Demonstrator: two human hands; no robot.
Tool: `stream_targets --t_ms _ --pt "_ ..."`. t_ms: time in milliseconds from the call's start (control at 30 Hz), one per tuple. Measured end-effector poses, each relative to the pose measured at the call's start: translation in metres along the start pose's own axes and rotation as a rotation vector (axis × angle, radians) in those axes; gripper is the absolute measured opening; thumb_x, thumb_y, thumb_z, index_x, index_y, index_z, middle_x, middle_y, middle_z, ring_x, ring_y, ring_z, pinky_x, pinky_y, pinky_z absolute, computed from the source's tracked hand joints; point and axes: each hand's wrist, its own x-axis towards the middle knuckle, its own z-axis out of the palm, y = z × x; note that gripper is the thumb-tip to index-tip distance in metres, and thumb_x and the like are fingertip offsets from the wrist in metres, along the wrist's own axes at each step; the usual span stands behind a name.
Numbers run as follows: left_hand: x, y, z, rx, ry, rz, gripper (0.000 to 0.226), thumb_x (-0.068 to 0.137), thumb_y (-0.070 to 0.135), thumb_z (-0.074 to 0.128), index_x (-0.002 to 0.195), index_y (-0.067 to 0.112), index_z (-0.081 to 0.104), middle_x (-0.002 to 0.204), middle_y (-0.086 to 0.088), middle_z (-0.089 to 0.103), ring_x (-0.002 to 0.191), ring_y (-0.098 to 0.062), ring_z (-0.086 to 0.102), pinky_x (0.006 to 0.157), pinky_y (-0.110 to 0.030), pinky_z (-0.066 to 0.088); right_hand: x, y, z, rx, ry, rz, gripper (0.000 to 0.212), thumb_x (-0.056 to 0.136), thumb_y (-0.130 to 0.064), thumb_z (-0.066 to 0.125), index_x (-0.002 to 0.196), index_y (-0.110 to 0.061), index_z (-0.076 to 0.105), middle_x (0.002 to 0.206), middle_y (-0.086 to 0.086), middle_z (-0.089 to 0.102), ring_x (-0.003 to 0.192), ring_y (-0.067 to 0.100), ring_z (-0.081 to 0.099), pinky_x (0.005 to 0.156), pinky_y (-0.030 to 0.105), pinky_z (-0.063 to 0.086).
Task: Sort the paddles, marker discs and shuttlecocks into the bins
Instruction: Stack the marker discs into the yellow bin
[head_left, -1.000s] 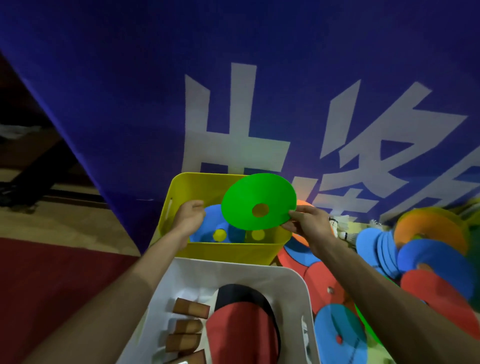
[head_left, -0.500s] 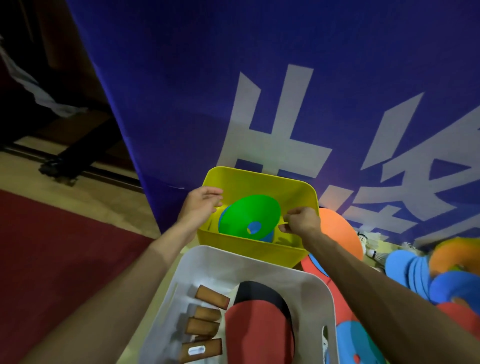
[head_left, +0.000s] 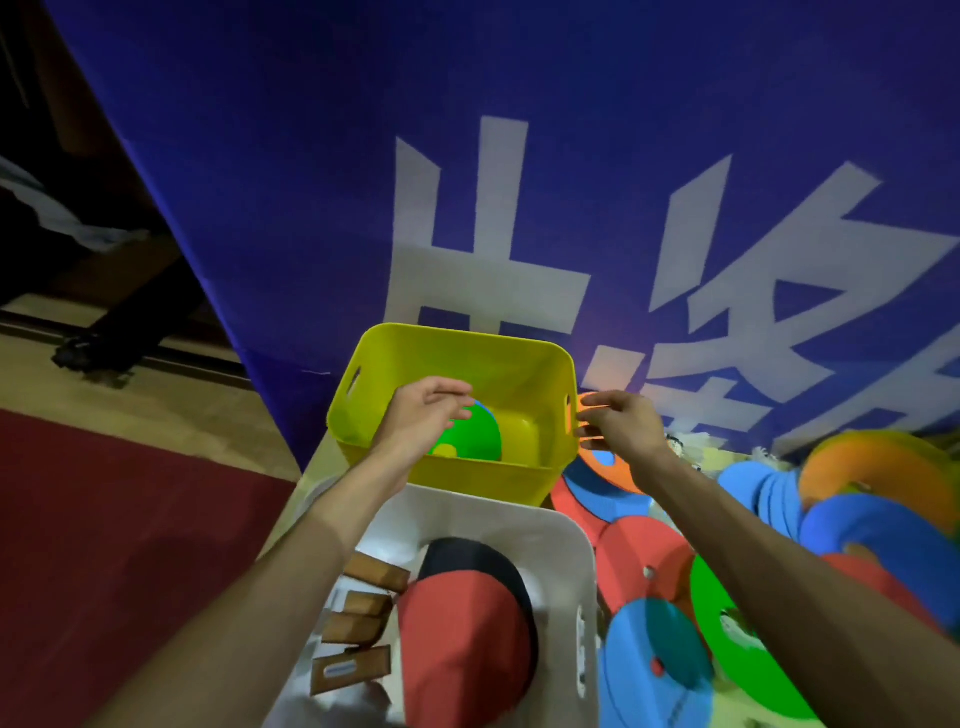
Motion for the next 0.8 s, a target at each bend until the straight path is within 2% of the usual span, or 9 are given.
stream_targets --t_ms 167,367,467,600,700,800 --pt "-0.02 0.004 0.054 0.078 -0.067 0.04 0.022 0.091 -0.001 0.05 0.096 0.013 0.066 0.09 -0.005 0.071 0.079 -0.012 0.067 0.08 -0.025 0.051 -0.017 0.019 -0.054 0.101 0.042 -0.009 0.02 0.09 0.007 0.048 0.103 -0.002 0.06 0.085 0.015 0.064 0.064 0.023 0.061 0.058 0.031 0.053" --pt "-0.041 -0.001 0.124 0.135 -0.114 0.065 0.029 0.09 -0.007 0.045 0.087 0.016 0.063 0.081 -0.004 0.068 0.064 -0.005 0.064 0.065 -0.016 0.049 -0.024 0.076 -0.123 0.152 0.081 0.072 0.019 0.089 0.004 0.051 0.103 -0.002 0.063 0.079 0.012 0.065 0.06 0.02 0.059 0.051 0.025 0.051" --pt "-0.053 -0.006 0.158 0.106 -0.085 0.098 0.031 0.09 -0.01 0.043 0.084 0.014 0.062 0.074 -0.005 0.066 0.056 0.0 0.063 0.058 -0.011 0.048 -0.029 0.103 -0.154 0.191 0.076 0.121 0.016 0.089 -0.001 0.057 0.103 -0.002 0.064 0.081 0.014 0.064 0.062 0.022 0.058 0.055 0.028 0.048" --pt "-0.066 -0.02 0.193 0.104 -0.08 0.067 0.03 0.092 -0.007 0.045 0.084 0.016 0.063 0.075 -0.004 0.067 0.062 -0.009 0.064 0.059 -0.018 0.049 -0.033 0.141 -0.19 0.164 0.089 0.138 0.017 0.09 0.001 0.054 0.104 -0.004 0.063 0.083 0.012 0.064 0.063 0.018 0.058 0.052 0.024 0.05" --pt "-0.077 -0.031 0.215 0.124 -0.096 0.008 0.025 0.094 -0.001 0.048 0.086 0.017 0.065 0.08 -0.006 0.068 0.072 -0.019 0.065 0.061 -0.023 0.047 -0.035 0.173 -0.21 0.091 0.085 0.164 0.017 0.089 -0.002 0.057 0.105 -0.003 0.063 0.086 0.012 0.065 0.063 0.017 0.057 0.053 0.026 0.049" --pt "-0.09 -0.039 0.236 0.16 -0.094 -0.022 0.02 0.095 0.003 0.049 0.091 0.015 0.065 0.087 -0.009 0.068 0.077 -0.019 0.065 0.063 -0.02 0.05 -0.035 0.206 -0.225 -0.085 0.102 0.179 0.02 0.088 -0.01 0.062 0.104 0.0 0.066 0.081 0.012 0.065 0.064 0.022 0.06 0.055 0.032 0.05"
